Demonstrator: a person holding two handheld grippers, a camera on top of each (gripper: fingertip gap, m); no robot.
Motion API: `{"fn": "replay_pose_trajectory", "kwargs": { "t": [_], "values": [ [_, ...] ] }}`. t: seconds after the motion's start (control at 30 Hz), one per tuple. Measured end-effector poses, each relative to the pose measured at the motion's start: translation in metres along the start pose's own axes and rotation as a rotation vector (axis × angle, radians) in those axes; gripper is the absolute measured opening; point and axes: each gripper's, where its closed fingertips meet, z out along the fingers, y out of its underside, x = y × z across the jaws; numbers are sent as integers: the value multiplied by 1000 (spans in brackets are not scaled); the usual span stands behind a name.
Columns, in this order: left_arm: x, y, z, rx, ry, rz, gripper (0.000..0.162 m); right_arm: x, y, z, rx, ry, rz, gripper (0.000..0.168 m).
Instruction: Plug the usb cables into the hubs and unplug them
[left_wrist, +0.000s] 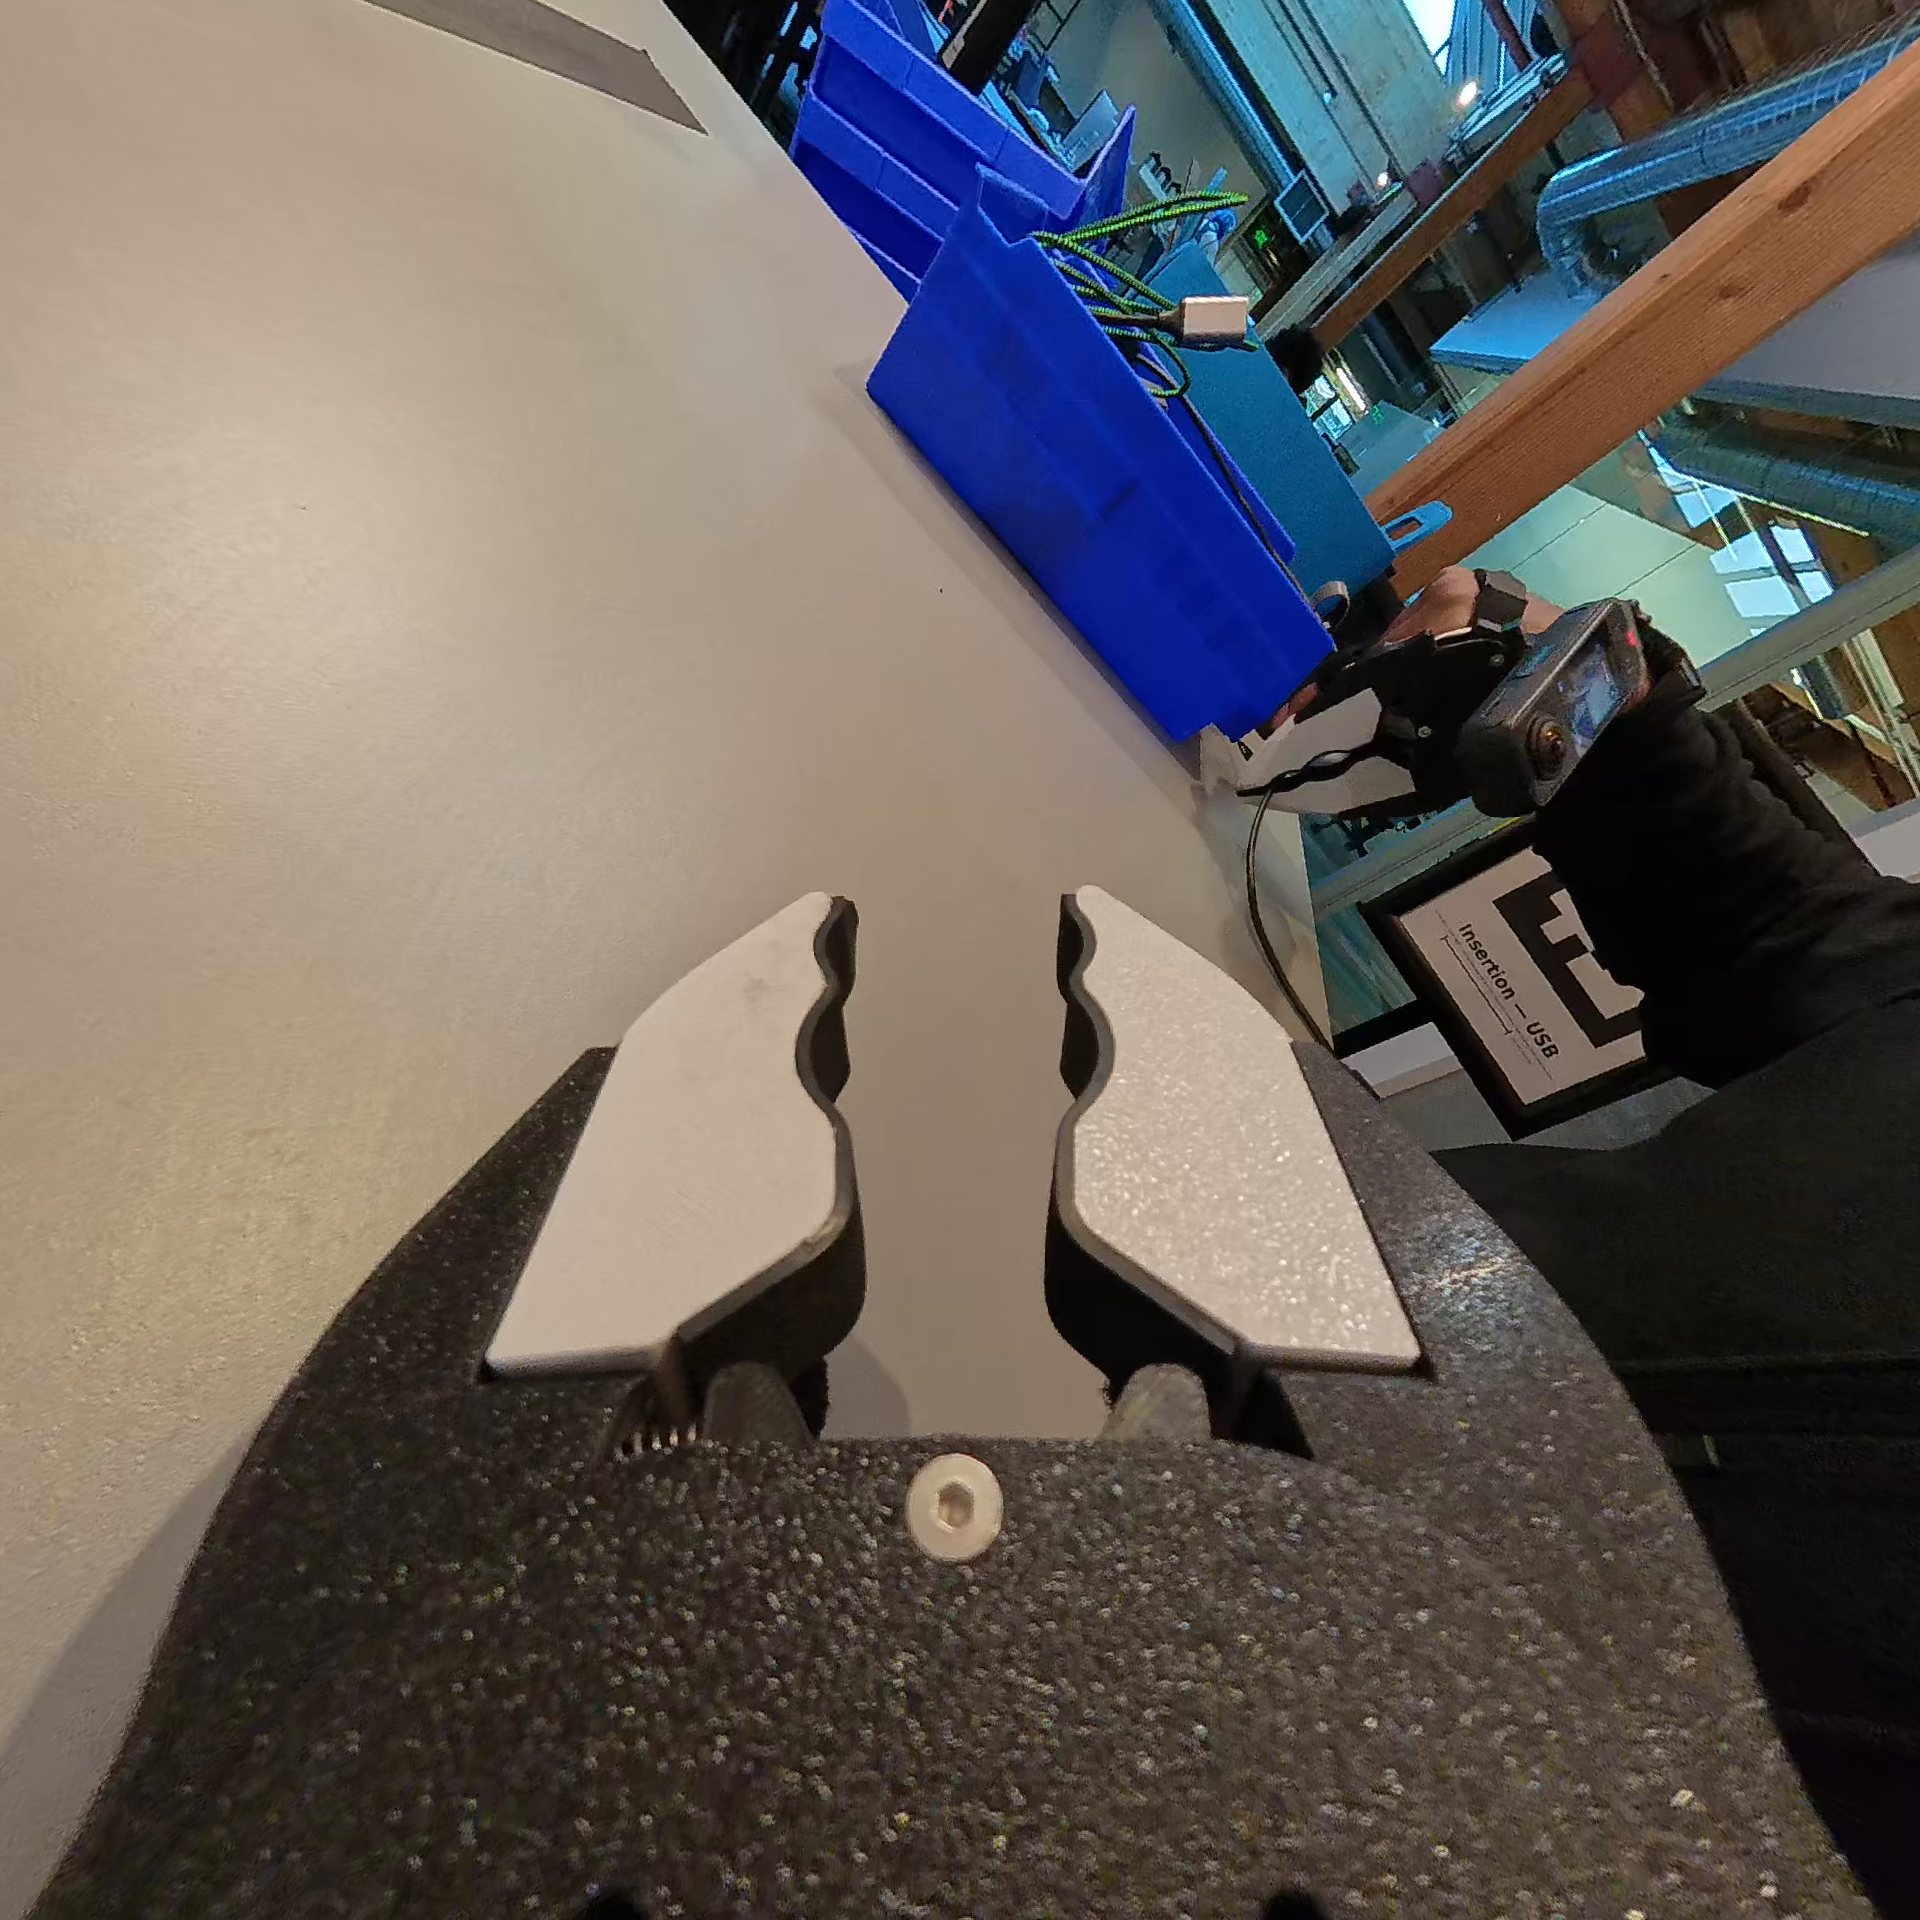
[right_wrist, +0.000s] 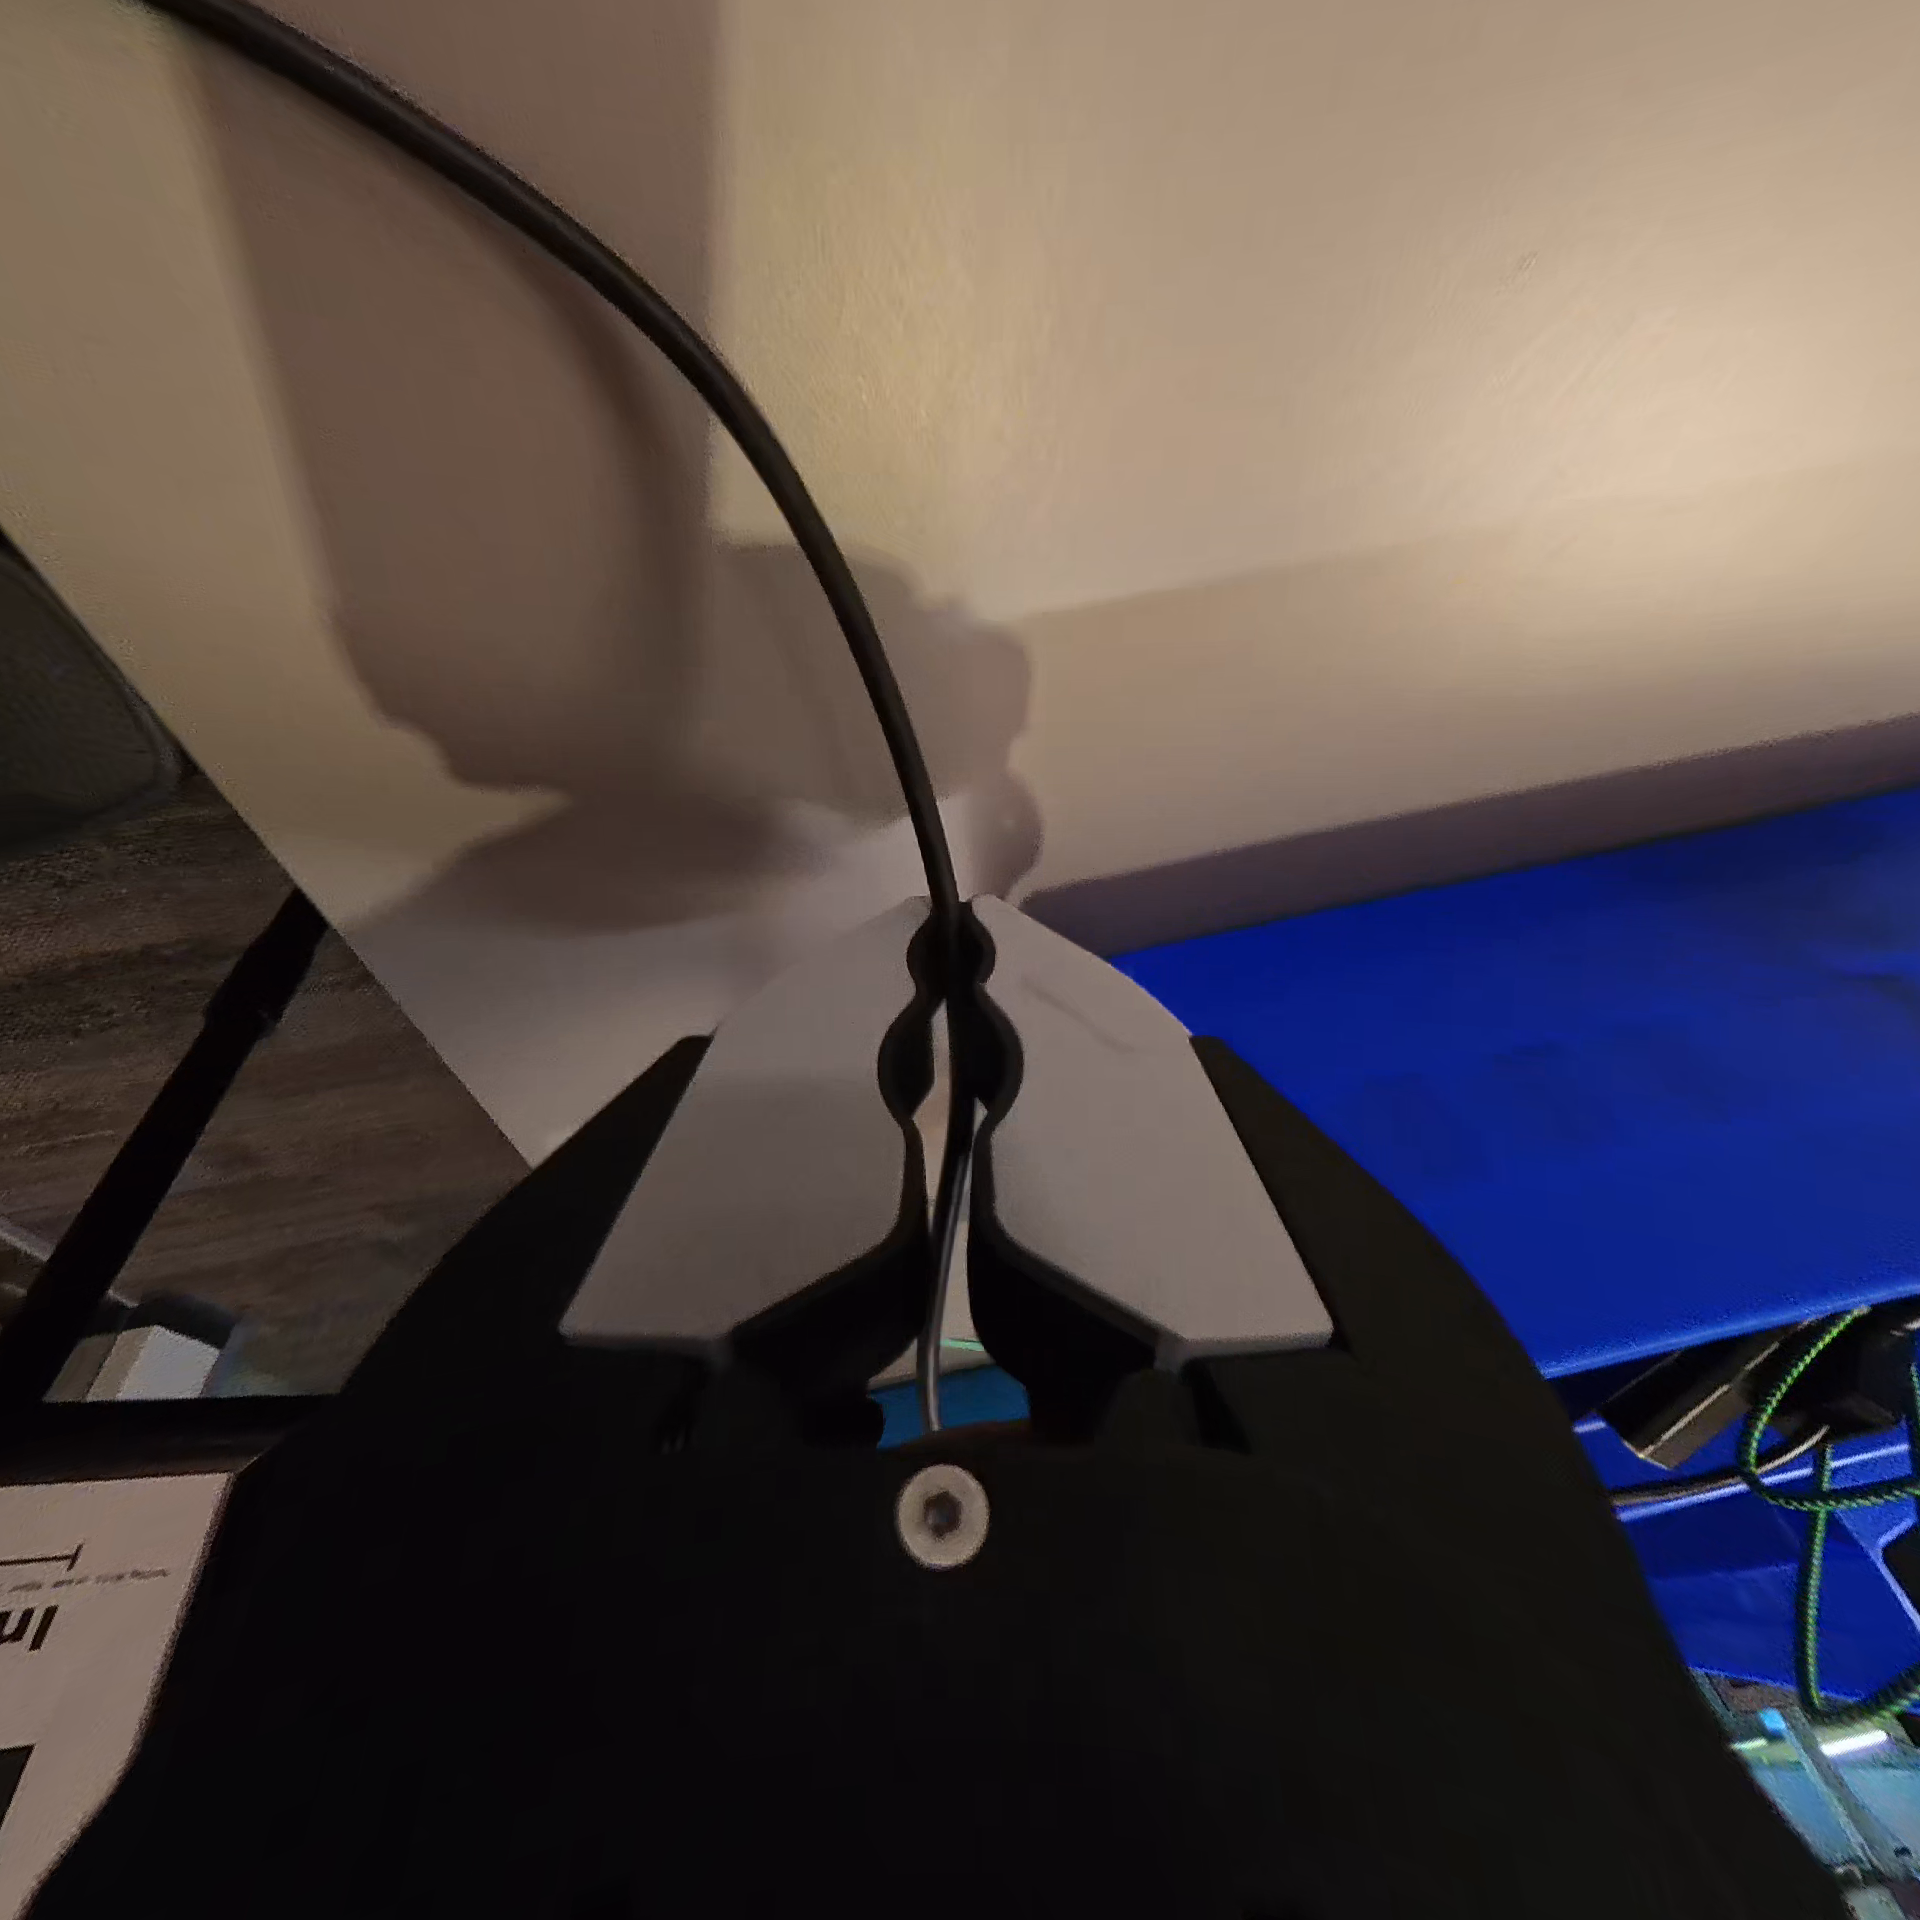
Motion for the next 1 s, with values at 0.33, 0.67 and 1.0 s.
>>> {"fn": "replay_pose_trajectory", "kwargs": {
  "t": [0.33, 0.67, 1.0],
  "values": [
    [-1, 0, 0, 0, 3, -11, 37, 64, 20, -101, 285, 145, 191, 0],
    [-2, -1, 0, 6, 2, -15, 37, 219, 146, -217, 293, 654, 546, 0],
    [-1, -2, -1, 13, 4, -17, 37, 282, 176, -128, -194, 677, 519, 0]
  ]
}}
